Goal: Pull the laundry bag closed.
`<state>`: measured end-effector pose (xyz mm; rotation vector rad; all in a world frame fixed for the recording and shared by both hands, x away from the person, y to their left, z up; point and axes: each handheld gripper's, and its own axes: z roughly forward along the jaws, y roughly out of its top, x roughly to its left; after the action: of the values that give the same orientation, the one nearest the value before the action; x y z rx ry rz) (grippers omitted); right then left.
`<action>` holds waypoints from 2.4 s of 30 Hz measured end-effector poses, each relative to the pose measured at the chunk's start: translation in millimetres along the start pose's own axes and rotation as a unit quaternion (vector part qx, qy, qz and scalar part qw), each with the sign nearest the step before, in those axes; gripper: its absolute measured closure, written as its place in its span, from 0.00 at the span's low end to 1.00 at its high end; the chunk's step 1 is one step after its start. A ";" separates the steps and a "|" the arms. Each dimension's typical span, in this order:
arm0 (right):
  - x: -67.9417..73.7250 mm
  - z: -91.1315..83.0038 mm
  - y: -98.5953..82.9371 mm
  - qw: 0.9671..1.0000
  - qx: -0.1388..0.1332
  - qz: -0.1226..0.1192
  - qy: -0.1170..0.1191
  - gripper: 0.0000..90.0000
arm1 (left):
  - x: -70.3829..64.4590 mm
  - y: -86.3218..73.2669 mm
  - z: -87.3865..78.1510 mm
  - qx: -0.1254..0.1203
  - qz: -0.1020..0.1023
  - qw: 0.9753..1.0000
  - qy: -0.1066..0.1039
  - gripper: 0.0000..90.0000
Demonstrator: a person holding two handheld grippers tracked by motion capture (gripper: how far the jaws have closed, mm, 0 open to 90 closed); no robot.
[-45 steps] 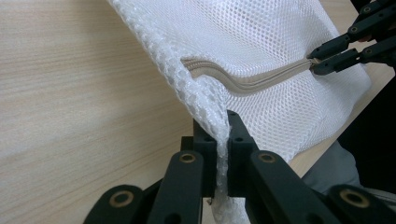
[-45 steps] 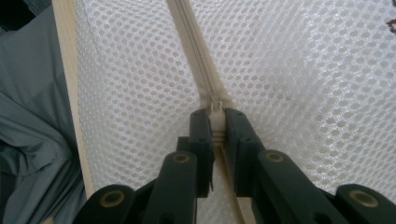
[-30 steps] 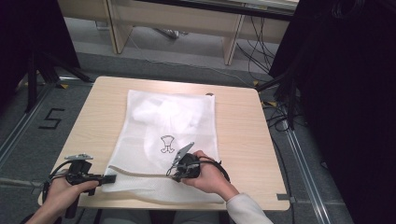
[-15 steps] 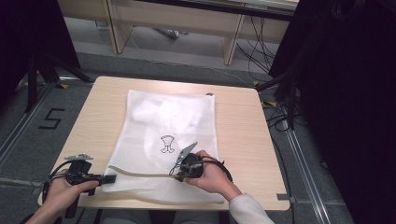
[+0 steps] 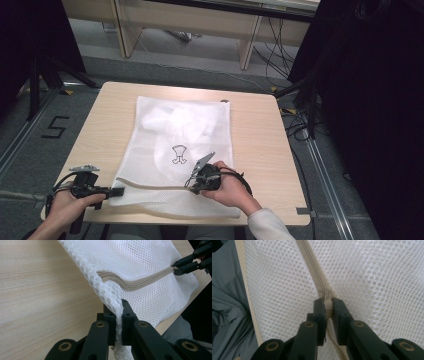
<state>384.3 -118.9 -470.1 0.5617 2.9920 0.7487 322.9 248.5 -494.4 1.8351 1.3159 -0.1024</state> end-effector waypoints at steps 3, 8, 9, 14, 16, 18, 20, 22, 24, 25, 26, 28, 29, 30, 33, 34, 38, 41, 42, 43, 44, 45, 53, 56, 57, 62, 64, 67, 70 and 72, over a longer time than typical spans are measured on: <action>0.3 -0.1 0.0 1.000 0.000 -0.001 0.000 0.92 | 0.1 0.0 -0.1 0.000 -0.001 1.000 -0.001 0.95; -1.8 -1.9 -2.4 1.000 0.000 0.002 0.002 0.92 | -0.2 -0.7 0.6 -0.007 -0.001 1.000 0.007 0.95; -2.4 -3.6 -4.3 1.000 0.000 0.004 -0.002 0.92 | 0.1 -0.4 0.1 -0.002 -0.001 1.000 0.004 0.95; -4.3 -6.3 -7.9 1.000 -0.004 0.008 -0.002 0.92 | 0.3 -0.2 0.4 0.002 0.000 1.000 0.003 0.95; -4.6 -7.1 -9.7 1.000 -0.001 0.010 -0.005 0.92 | 0.6 -0.3 0.4 0.002 -0.001 1.000 0.002 0.95; -6.1 -8.2 -12.9 1.000 0.001 0.012 -0.007 0.92 | 0.9 -0.4 0.8 0.002 -0.001 1.000 0.002 0.95; -6.6 -8.7 -14.2 1.000 0.001 0.014 -0.007 0.92 | 0.7 -0.5 1.3 0.002 -0.002 1.000 0.002 0.95; -6.6 -8.9 -14.5 1.000 0.001 0.015 -0.007 0.92 | 0.8 -0.5 1.1 0.003 0.000 1.000 0.003 0.95; -6.7 -8.7 -14.4 1.000 0.001 0.014 -0.007 0.92 | 0.8 -0.5 1.0 0.004 0.000 1.000 0.003 0.95; -6.6 -8.7 -14.3 1.000 0.001 0.014 -0.007 0.92 | 0.6 -0.6 1.3 0.002 -0.002 1.000 0.002 0.95; -6.6 -8.6 -14.3 1.000 0.001 0.013 -0.007 0.92 | 0.7 -0.6 1.3 0.003 -0.002 1.000 0.002 0.95; -6.7 -8.6 -14.5 1.000 0.001 0.013 -0.007 0.92 | 0.9 -0.6 1.2 0.003 -0.001 1.000 0.002 0.95; -6.7 -8.6 -14.6 1.000 0.000 0.013 -0.008 0.92 | 0.8 -0.6 1.2 0.003 -0.001 1.000 0.002 0.95; -6.7 -8.8 -14.5 1.000 0.000 0.013 -0.007 0.92 | 0.9 -0.5 1.1 0.003 -0.001 1.000 0.002 0.95; -6.8 -8.9 -14.7 1.000 -0.001 0.013 -0.007 0.92 | 0.7 -0.6 1.3 0.002 -0.002 1.000 0.002 0.95; -6.8 -8.9 -14.7 1.000 -0.001 0.013 -0.007 0.92 | 0.7 -0.6 1.2 0.003 -0.001 1.000 0.002 0.95; -6.9 -9.6 -15.3 1.000 -0.001 0.014 -0.006 0.92 | 0.8 -0.6 1.1 0.004 0.000 1.000 0.002 0.95; -8.1 -10.6 -17.0 1.000 -0.002 0.015 -0.007 0.92 | 0.9 -0.6 1.1 0.004 0.000 1.000 0.001 0.95; -8.2 -10.6 -17.3 1.000 -0.003 0.015 -0.006 0.92 | 0.7 -0.6 1.3 0.004 0.000 1.000 0.001 0.95; -8.1 -11.1 -17.4 1.000 -0.003 0.016 -0.003 0.92 | 0.7 -0.5 1.3 0.003 0.000 1.000 0.001 0.95; -7.9 -11.4 -17.4 1.000 -0.003 0.016 -0.003 0.92 | 0.8 -0.5 1.3 0.003 0.000 1.000 0.001 0.95; -7.7 -11.4 -17.4 1.000 -0.003 0.016 -0.004 0.92 | 0.7 -0.5 1.2 0.003 0.000 1.000 0.001 0.95; -10.7 -12.2 -21.5 1.000 -0.001 0.020 -0.007 0.92 | 1.0 -0.6 1.2 0.004 0.001 1.000 0.003 0.95; -11.0 -13.8 -24.0 1.000 0.000 0.022 -0.008 0.92 | 1.0 -0.6 1.3 0.004 -0.001 1.000 0.002 0.95; -11.0 -13.8 -24.0 1.000 0.000 0.022 -0.008 0.92 | 0.9 -0.6 1.3 0.004 0.000 1.000 0.003 0.95; -10.9 -14.4 -24.4 1.000 -0.002 0.021 -0.009 0.92 | 0.9 -0.7 1.3 0.004 0.000 1.000 0.002 0.95; -11.2 -14.6 -24.5 1.000 -0.004 0.019 -0.009 0.92 | 0.9 -0.7 1.3 0.004 0.001 1.000 0.003 0.95; -11.5 -15.4 -25.5 1.000 -0.003 0.021 -0.010 0.92 | 0.9 -0.7 1.3 0.004 0.000 1.000 0.002 0.95; -11.9 -16.2 -27.1 1.000 -0.004 0.024 -0.009 0.92 | 1.0 -0.7 1.3 0.004 0.001 1.000 0.003 0.95; -12.1 -16.6 -27.9 1.000 -0.002 0.024 -0.010 0.92 | 1.0 -0.7 1.3 0.004 0.000 1.000 0.002 0.95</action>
<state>384.6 -153.5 -469.1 0.6392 2.9688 0.7467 323.3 248.4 -496.1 1.8437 1.3200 -0.1040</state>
